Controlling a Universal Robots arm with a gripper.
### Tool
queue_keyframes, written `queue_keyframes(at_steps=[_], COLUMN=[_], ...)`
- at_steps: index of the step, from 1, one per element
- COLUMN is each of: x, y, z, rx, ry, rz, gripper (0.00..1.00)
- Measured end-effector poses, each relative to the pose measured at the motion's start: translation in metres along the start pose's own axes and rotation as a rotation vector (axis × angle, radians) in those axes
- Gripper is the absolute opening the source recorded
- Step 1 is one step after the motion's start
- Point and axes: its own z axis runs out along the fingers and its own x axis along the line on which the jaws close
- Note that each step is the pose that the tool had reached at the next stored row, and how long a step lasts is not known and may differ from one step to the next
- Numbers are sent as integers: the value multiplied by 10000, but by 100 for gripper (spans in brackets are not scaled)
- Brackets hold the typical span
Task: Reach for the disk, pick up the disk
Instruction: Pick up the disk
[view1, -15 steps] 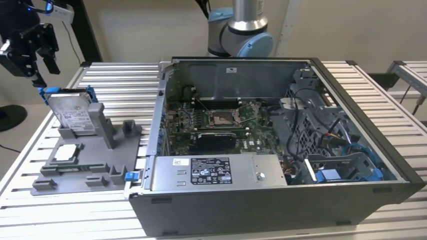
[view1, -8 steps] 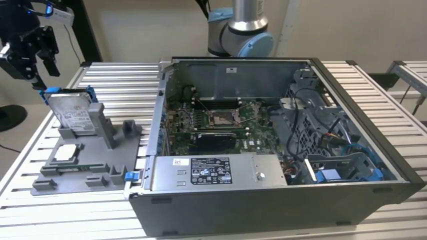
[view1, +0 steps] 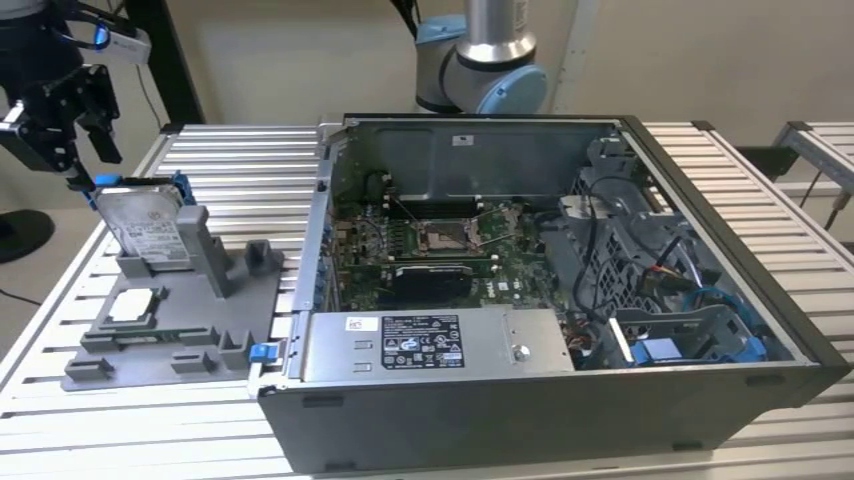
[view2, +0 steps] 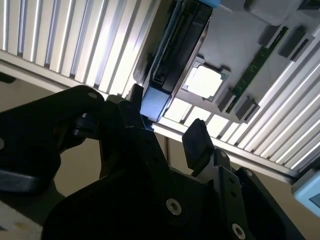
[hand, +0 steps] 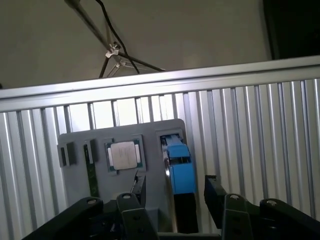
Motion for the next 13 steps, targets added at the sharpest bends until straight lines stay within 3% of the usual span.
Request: queue_keyframes(at_steps=[13], x=[7], y=[-10], z=[238], rx=[-2], ry=[1], rz=[-25], gripper=[100])
